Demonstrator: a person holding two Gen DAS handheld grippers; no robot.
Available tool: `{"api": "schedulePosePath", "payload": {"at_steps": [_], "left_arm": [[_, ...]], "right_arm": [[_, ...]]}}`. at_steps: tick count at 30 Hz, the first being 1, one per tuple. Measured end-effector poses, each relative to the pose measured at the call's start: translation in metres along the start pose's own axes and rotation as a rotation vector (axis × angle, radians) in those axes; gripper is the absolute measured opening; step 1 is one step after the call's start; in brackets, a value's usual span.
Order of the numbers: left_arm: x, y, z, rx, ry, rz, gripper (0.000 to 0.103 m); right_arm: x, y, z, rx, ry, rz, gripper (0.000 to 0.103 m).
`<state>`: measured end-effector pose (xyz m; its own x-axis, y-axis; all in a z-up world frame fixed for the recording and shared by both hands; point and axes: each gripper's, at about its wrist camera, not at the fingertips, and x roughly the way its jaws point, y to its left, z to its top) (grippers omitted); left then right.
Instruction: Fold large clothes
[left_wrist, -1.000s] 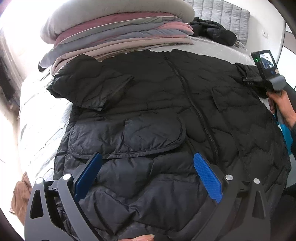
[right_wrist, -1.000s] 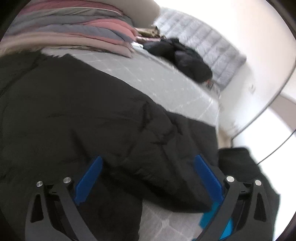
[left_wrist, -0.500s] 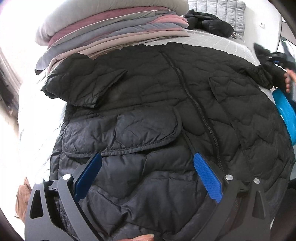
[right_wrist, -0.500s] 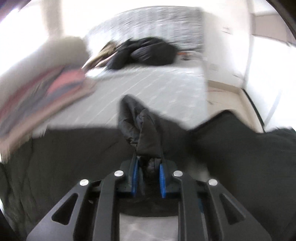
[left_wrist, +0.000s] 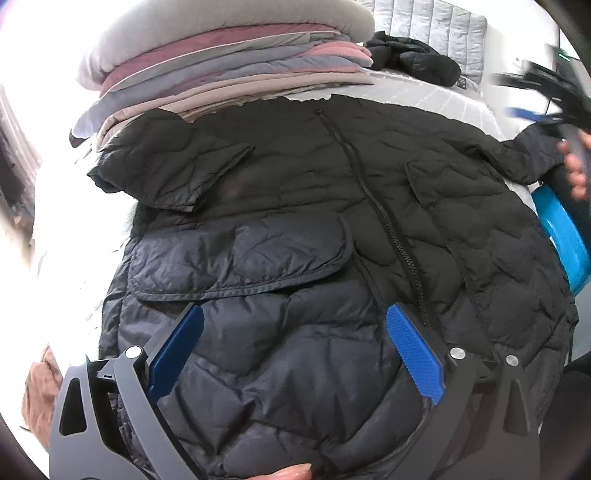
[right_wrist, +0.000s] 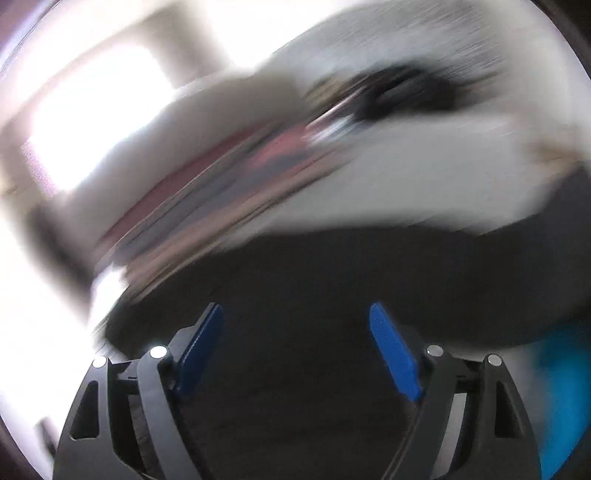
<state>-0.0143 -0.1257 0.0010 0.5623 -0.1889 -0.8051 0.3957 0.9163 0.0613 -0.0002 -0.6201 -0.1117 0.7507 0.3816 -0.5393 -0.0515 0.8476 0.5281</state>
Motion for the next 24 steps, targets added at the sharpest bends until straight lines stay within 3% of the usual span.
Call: {"api": "schedulePosePath", "payload": {"at_steps": [1, 4, 7, 10, 14, 20, 24], "left_arm": [[-0.002, 0.004, -0.001, -0.006, -0.004, 0.003, 0.095], [-0.008, 0.015, -0.005, -0.025, -0.012, 0.002, 0.095], [-0.016, 0.026, -0.007, -0.044, -0.024, -0.002, 0.096], [-0.023, 0.036, -0.009, -0.053, -0.040, 0.014, 0.096], [-0.025, 0.046, -0.013, -0.077, -0.032, 0.009, 0.095], [-0.028, 0.048, -0.018, -0.052, -0.034, 0.015, 0.095], [-0.027, 0.052, -0.024, -0.067, -0.013, 0.002, 0.096]], "right_arm": [[0.033, 0.029, -0.015, -0.006, 0.088, 0.096, 0.079], [0.098, 0.098, -0.065, -0.025, 0.267, 0.251, 0.079], [0.149, 0.150, -0.099, -0.072, 0.371, 0.287, 0.079], [0.197, 0.182, -0.118, -0.036, 0.462, 0.323, 0.079], [0.222, 0.188, -0.109, 0.044, 0.487, 0.332, 0.079], [0.246, 0.176, -0.091, 0.191, 0.455, 0.394, 0.079], [0.265, 0.185, -0.086, 0.217, 0.453, 0.433, 0.079]]}}
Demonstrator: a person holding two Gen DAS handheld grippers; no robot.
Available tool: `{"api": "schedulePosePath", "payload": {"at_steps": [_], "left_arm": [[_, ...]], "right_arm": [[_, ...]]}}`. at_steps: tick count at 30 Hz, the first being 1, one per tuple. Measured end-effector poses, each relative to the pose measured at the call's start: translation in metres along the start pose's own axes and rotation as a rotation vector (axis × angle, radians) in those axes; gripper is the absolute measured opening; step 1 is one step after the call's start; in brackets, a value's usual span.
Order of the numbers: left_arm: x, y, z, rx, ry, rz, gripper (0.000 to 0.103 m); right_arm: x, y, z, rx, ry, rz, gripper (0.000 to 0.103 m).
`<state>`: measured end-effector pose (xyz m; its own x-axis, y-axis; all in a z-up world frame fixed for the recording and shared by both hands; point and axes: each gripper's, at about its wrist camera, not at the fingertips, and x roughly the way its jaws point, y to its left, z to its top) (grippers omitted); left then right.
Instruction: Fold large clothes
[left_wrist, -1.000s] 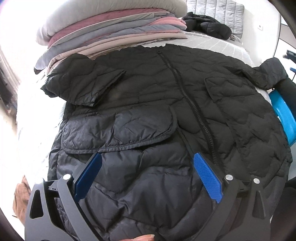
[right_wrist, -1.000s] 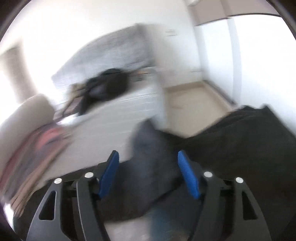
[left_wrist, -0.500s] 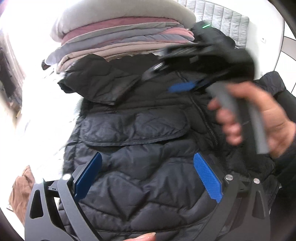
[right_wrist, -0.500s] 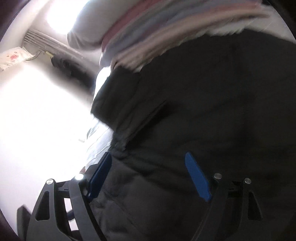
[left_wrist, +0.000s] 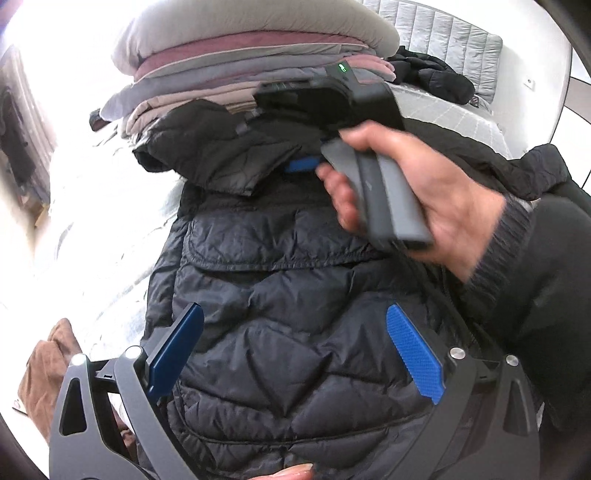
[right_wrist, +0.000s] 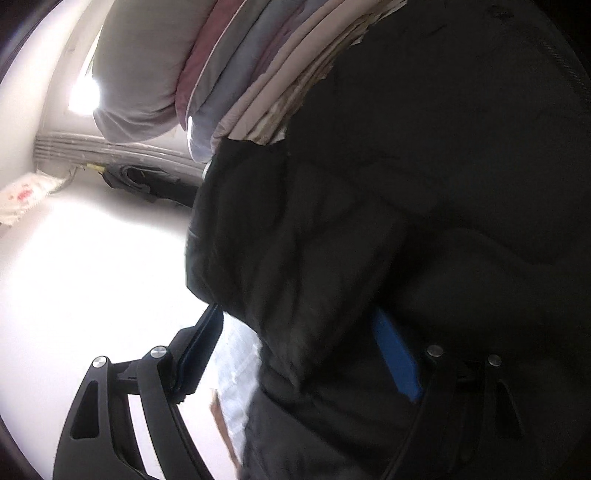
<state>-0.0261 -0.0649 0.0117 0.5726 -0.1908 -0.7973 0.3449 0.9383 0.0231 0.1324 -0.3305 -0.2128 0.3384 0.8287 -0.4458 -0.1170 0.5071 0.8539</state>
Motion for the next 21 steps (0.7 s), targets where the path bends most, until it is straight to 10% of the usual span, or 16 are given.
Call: {"api": "schedulePosePath", "payload": {"at_steps": [5, 13, 21], "left_arm": [[-0.012, 0.003, -0.007, 0.025, -0.019, -0.012, 0.095], [-0.010, 0.041, -0.005, -0.063, -0.004, -0.008, 0.095], [-0.017, 0.052, -0.004, -0.096, -0.038, 0.006, 0.096]], "right_arm": [[0.025, 0.057, 0.029, -0.104, 0.007, 0.068, 0.079], [0.086, 0.257, 0.006, -0.594, 0.149, 0.164, 0.079], [-0.004, 0.188, -0.048, -0.707, 0.069, -0.085, 0.086]]}}
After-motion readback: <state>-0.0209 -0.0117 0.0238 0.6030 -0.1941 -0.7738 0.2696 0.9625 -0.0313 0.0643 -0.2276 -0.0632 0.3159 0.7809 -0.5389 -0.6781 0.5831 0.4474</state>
